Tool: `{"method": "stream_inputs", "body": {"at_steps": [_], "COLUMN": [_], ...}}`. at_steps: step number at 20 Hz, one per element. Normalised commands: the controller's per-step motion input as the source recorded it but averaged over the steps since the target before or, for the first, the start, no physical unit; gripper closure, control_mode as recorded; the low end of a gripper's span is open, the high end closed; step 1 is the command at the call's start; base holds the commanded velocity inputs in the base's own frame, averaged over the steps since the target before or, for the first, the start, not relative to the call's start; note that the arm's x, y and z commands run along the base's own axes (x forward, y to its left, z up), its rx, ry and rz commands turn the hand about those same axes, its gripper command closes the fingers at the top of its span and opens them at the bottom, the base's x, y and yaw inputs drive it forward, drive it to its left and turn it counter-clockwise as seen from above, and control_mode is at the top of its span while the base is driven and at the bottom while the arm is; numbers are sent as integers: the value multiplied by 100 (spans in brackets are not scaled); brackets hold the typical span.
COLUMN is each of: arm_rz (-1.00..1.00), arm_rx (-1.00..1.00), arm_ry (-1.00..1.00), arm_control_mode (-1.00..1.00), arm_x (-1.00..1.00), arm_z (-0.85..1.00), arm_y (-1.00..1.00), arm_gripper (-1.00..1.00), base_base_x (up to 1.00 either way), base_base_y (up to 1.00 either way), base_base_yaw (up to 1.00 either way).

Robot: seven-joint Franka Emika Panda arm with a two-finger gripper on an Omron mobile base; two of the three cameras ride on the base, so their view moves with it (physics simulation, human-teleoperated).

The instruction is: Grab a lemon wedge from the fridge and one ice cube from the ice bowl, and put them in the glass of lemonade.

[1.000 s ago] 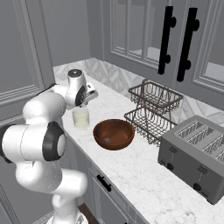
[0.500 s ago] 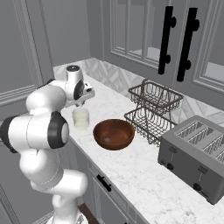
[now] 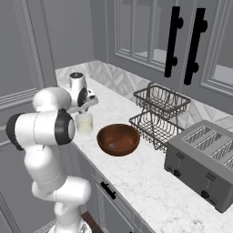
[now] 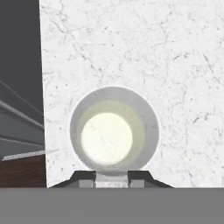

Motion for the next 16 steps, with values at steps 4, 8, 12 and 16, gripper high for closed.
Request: {"method": "stream_inputs", "body": {"at_steps": [4,8,12,16], "arm_rz": [3,3,1,0], "arm_rx": [0,0,0,0], "arm_ry": [4,1,0,0], "arm_control_mode": [-100,-100,-100,-100], "arm_x": [40,14,0,-1], "arm_z": [0,-17,-27,-26], "arm_y": [0,7,7,0], "arm_gripper": [100,100,100,100], "base_base_x": [0,0,0,0], "base_base_y": [0,0,0,0], "base_base_yaw": [0,0,0,0]}}
